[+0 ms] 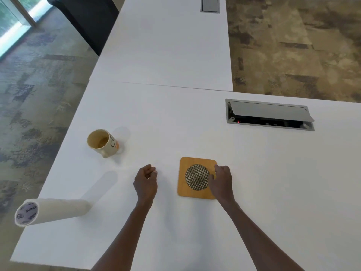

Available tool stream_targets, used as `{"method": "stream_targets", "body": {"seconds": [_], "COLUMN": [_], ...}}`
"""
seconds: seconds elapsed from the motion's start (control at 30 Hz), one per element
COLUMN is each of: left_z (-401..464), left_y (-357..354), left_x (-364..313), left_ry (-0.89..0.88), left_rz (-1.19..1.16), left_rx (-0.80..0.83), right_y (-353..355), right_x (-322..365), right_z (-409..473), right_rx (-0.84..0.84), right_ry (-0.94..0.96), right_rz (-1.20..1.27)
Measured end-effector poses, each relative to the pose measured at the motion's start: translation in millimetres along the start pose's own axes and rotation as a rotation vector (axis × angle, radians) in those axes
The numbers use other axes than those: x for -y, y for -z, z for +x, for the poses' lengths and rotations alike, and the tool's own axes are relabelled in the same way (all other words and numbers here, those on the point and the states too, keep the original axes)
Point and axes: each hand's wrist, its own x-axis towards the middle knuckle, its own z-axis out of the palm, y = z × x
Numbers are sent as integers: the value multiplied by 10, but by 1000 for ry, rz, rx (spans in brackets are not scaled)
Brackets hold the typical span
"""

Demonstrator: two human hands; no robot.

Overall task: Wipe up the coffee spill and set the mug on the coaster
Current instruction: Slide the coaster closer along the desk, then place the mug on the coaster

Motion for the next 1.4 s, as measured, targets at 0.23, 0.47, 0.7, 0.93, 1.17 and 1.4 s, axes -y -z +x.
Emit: {"method": "stream_targets", "body": {"seconds": [0.23, 0.47, 0.7, 0.93, 1.17, 1.4], "left_z": [545, 922, 1050, 1148, 1207, 1143], "left_y": [513, 825, 907, 1034, 1069, 1032], "left_x": [-301, -327, -265, -238, -163, -153], "left_ry": [33, 90, 78, 78, 108, 99], "left_rz": [-181, -149, -11, -88, -224, -236], "left_rx": [-399, -505, -392, -271, -237, -269], "right_y": [-334, -897, -1339, -1546, -1621, -1588], "right_x": [945, 1920, 2415, 2471, 2483, 2489], "right_z": [225, 356, 378, 365, 370, 398], "right_rx": [49, 229, 403, 531, 639, 690], "right_ry": [272, 465, 446, 375, 359, 349], "right_rz": [93, 109, 78, 73, 81, 87]}}
